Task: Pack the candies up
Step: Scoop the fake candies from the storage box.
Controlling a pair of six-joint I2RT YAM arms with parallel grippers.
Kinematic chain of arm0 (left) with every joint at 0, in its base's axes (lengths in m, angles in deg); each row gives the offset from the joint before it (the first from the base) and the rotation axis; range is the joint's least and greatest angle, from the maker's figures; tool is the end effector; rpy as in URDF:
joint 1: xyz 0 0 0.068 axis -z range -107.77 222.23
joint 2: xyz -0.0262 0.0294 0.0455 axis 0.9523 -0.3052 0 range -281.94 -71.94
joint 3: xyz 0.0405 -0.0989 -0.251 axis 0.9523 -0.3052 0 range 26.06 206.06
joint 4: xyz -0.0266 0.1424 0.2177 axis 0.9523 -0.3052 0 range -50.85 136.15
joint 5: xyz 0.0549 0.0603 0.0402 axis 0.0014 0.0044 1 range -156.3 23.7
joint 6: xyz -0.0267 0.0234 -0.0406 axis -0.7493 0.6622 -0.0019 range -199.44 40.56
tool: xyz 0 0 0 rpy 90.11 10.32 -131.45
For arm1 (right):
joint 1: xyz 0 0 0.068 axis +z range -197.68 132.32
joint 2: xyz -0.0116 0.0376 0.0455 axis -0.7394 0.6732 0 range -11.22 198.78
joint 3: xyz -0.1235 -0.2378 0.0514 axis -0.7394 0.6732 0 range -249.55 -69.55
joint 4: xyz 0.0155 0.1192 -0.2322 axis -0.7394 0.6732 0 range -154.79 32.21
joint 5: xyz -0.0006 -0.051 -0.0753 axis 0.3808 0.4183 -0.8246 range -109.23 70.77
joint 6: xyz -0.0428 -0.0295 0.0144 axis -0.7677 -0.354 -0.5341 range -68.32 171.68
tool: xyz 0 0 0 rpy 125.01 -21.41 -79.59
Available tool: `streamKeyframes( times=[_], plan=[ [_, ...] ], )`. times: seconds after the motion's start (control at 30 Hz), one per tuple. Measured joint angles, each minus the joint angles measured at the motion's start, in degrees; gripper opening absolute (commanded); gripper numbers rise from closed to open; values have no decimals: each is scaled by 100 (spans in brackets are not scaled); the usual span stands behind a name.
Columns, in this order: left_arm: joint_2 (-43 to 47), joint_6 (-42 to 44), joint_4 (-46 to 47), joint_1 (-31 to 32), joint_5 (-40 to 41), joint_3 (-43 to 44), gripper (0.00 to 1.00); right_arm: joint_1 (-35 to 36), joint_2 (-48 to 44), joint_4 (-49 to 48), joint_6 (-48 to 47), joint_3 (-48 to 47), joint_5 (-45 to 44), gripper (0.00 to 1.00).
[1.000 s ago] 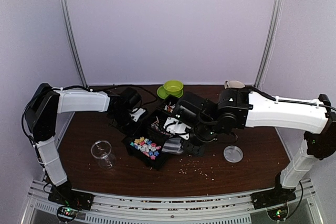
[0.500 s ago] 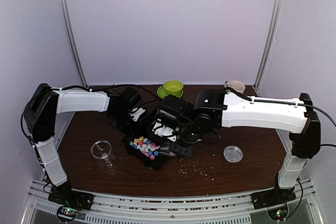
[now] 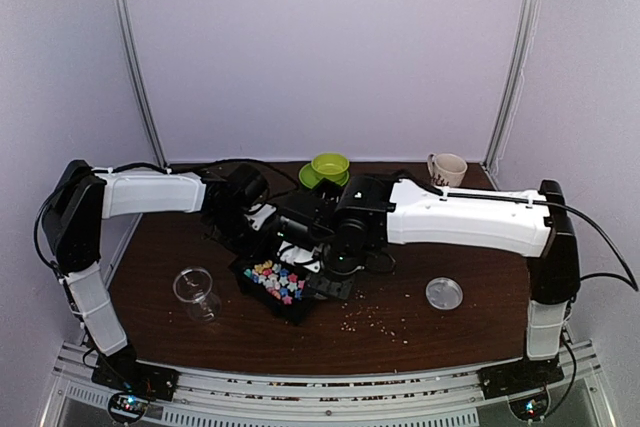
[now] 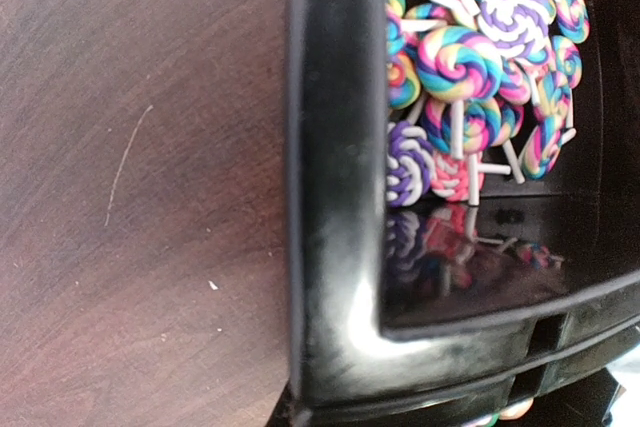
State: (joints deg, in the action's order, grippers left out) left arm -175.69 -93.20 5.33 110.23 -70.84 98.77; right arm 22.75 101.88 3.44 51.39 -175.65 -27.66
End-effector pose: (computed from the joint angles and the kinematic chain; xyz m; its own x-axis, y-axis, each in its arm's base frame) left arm 0.2802 -0.2224 0.1910 -0.8780 0.3850 -0.2846 0.4368 0.8874 -0.1471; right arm 0.1395 0.3771 0.2805 -0.3191 -0.9130 -0.2544 -0.9212 0.3618 -0.1431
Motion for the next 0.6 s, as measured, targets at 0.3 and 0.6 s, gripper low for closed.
streamKeyframes(
  times=[0.3, 0.6],
  plan=[
    [15, 15, -2, 59, 11, 0, 0, 0, 483, 116, -94, -494, -39, 0],
    [188, 111, 0, 125, 144, -9, 0, -9, 931, 114, -83, -990, -44, 0]
  ],
)
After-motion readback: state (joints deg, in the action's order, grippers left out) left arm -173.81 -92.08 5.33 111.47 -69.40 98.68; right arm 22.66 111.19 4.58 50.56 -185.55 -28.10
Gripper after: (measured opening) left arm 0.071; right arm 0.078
